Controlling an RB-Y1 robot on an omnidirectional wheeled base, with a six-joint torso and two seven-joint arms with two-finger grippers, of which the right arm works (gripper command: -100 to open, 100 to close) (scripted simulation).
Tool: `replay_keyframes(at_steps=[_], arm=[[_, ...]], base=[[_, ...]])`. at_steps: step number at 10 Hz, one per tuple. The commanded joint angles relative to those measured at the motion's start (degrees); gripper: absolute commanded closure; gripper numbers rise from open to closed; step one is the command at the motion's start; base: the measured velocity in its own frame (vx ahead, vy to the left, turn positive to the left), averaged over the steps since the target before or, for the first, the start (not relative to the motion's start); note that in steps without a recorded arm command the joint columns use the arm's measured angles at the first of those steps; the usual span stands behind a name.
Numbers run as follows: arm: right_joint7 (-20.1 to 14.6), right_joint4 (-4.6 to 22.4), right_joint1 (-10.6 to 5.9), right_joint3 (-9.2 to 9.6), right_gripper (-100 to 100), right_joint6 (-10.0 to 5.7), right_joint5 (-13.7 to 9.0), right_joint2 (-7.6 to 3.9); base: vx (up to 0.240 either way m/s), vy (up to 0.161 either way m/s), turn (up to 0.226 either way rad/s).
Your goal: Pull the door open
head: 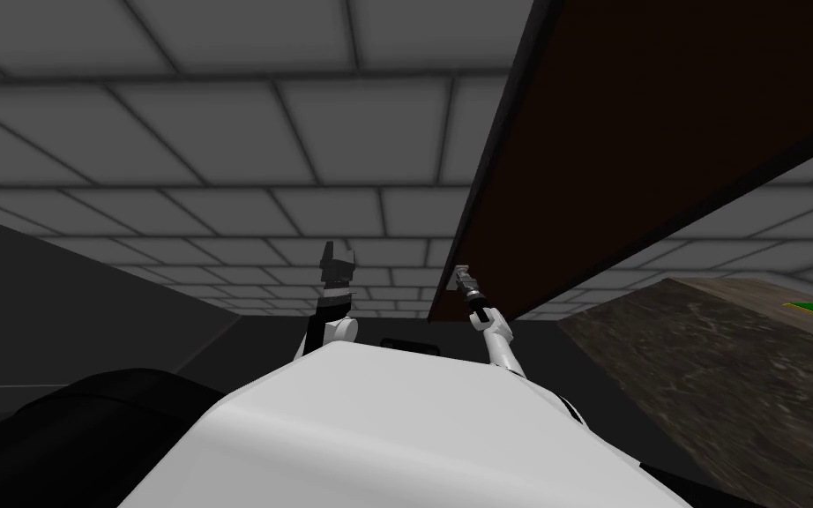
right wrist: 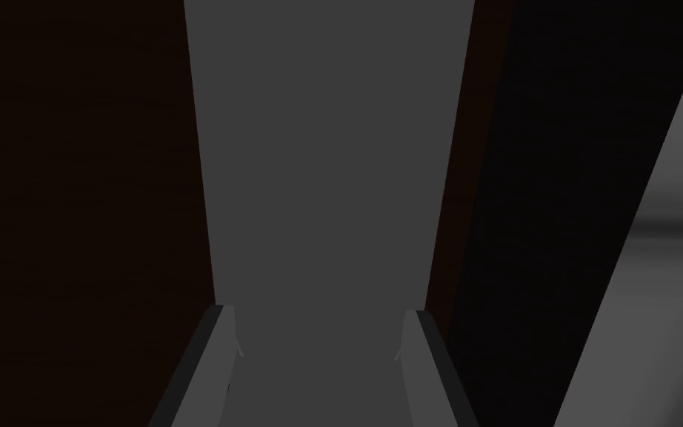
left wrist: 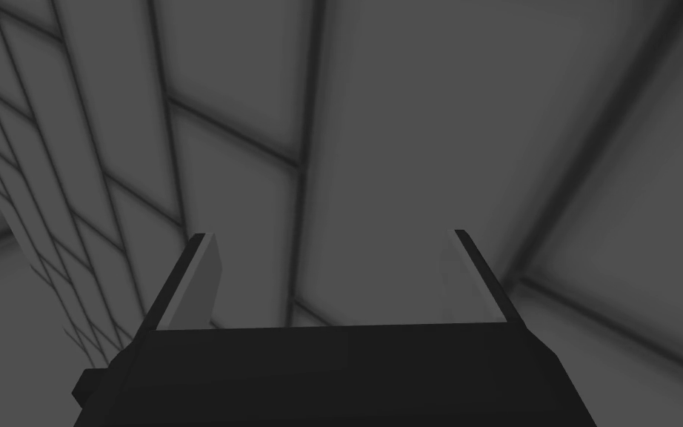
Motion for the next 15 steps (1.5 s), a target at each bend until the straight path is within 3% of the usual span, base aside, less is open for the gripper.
replay_keyframes(at_steps=[1, 4, 8, 9, 10, 11, 12, 13, 14, 15], arm=[[0.0, 0.0, 0.07, 0.08, 100, -0.05, 0.0, 0.11], [0.0, 0.0, 0.07, 0.08, 100, -0.05, 0.0, 0.11], [-0.9, 0.1, 0.2, 0.43, 100, 4.75, -6.8, -0.01], [-0.9, 0.1, 0.2, 0.43, 100, 4.75, -6.9, -0.01], [-1.2, 0.1, 0.21, 0.56, 100, 6.41, -9.1, -0.02], [-1.2, 0.1, 0.21, 0.56, 100, 6.41, -9.6, -0.02], [-1.5, 0.1, 0.21, 0.69, 100, 8.06, -11.7, -0.04], [-1.5, 0.1, 0.21, 0.69, 100, 8.06, -12.2, -0.04], [-1.8, 0.0, 0.22, 0.84, 100, 9.91, -14.4, -0.07], [-1.8, 0.0, 0.22, 0.84, 100, 9.91, -15.2, -0.07]], base=[[-0.027, -0.007, 0.015], [-0.008, -0.001, -0.001], [-0.012, 0.008, -0.022], [-0.009, 0.005, -0.025], [-0.016, 0.002, -0.014], [-0.013, 0.004, -0.01], [-0.016, 0.002, -0.034], [-0.012, 0.009, 0.002], [-0.011, 0.009, -0.033], [-0.005, -0.002, -0.018]])
